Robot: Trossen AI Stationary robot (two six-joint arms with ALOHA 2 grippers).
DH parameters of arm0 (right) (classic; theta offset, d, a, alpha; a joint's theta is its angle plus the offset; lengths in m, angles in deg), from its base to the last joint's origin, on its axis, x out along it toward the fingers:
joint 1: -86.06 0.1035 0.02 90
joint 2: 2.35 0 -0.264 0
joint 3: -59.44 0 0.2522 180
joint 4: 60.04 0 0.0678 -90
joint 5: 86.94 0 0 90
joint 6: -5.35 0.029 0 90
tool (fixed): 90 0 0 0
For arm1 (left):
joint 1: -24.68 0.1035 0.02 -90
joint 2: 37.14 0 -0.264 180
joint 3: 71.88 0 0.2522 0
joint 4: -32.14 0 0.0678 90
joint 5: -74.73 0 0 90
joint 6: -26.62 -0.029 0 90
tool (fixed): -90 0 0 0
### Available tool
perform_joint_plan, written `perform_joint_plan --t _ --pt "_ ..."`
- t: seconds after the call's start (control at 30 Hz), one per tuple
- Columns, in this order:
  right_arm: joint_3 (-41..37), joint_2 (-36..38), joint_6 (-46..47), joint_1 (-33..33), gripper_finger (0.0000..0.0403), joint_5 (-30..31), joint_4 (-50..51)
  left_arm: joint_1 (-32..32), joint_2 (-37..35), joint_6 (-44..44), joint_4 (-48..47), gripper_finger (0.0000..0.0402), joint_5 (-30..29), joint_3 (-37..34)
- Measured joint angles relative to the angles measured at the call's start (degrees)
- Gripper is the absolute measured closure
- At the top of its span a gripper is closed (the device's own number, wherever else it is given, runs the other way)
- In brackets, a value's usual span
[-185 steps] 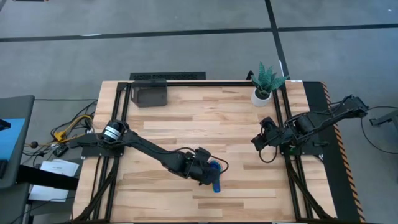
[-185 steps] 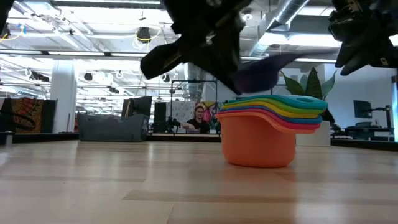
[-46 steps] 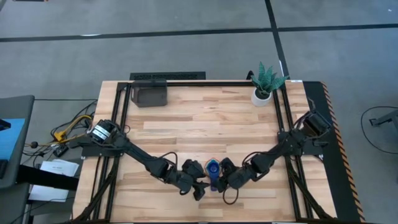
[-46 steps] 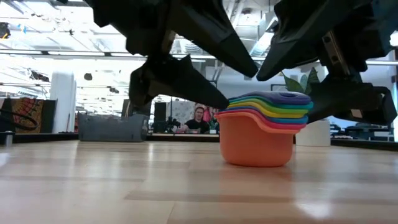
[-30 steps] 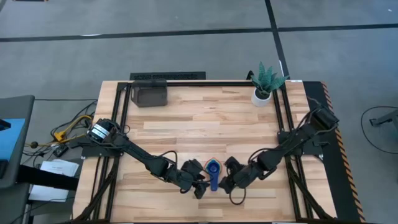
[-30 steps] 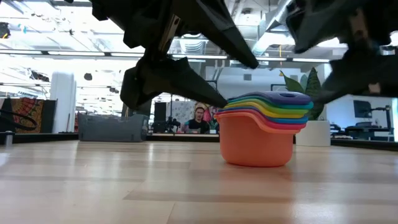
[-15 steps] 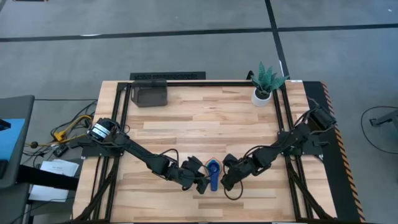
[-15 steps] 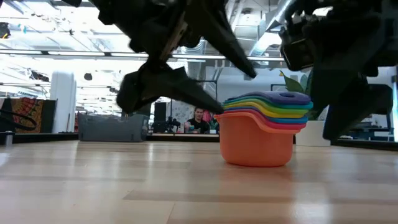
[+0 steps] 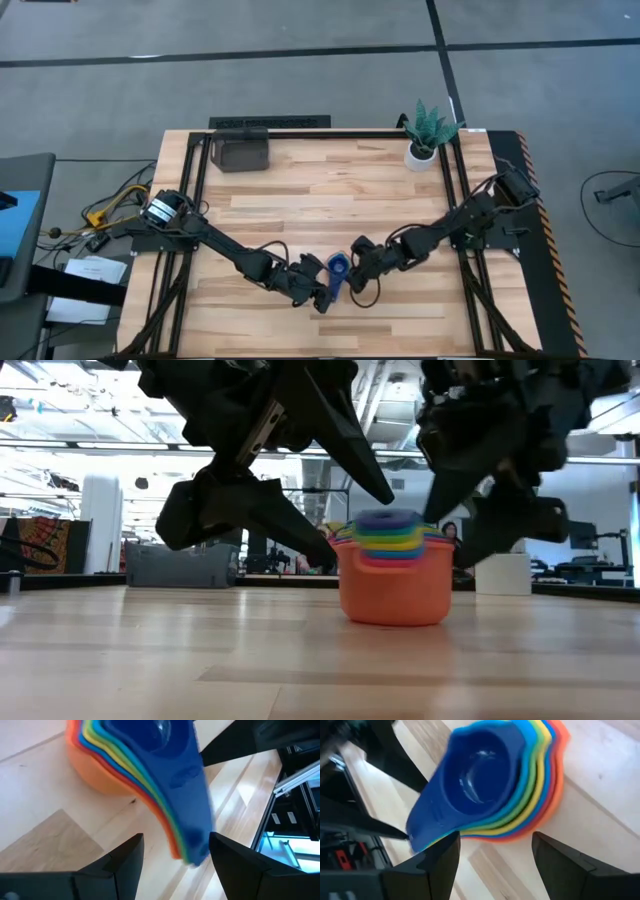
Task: Nest measuring cups in basket
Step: Adjust the nested measuring cups, then put the stacked measuring cups into the black bin
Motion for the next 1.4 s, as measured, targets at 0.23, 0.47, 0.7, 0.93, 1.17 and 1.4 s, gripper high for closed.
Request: perform_joint_plan --t 0.23,0.47,0.7,0.93,1.17,1.4 --pt "0.0 0.08 -0.44 -1.29 0.0132 0.02 -1.02 0.0 -0.63 1.64 -0.89 0.0189 -0.21 0.0" --pt "0.06 1.16 0.54 0.54 0.0132 -0.22 -0.44 0.0 -0.98 3.62 -3.31 0.0189 -2.77 1.3" --pt "0.02 4.47 1.61 3.11 0.0132 0.96 7.48 0.0 -0.96 3.57 -25.0 0.0189 -5.96 11.57" --pt "0.02 8.76 1.8 5.75 0.0132 2.94 15.9 -0.71 -0.84 3.69 -29.45 0.0189 -12.0 18.63" --pt "0.02 14.86 4.28 10.22 0.0132 7.18 27.99 -1.07 2.65 4.14 -32.68 0.0189 -13.5 23.24" --pt "-0.17 19.43 5.28 11.99 0.0132 9.25 39.58 -1.36 9.08 5.39 -42.04 0.0189 -11.14 34.22"
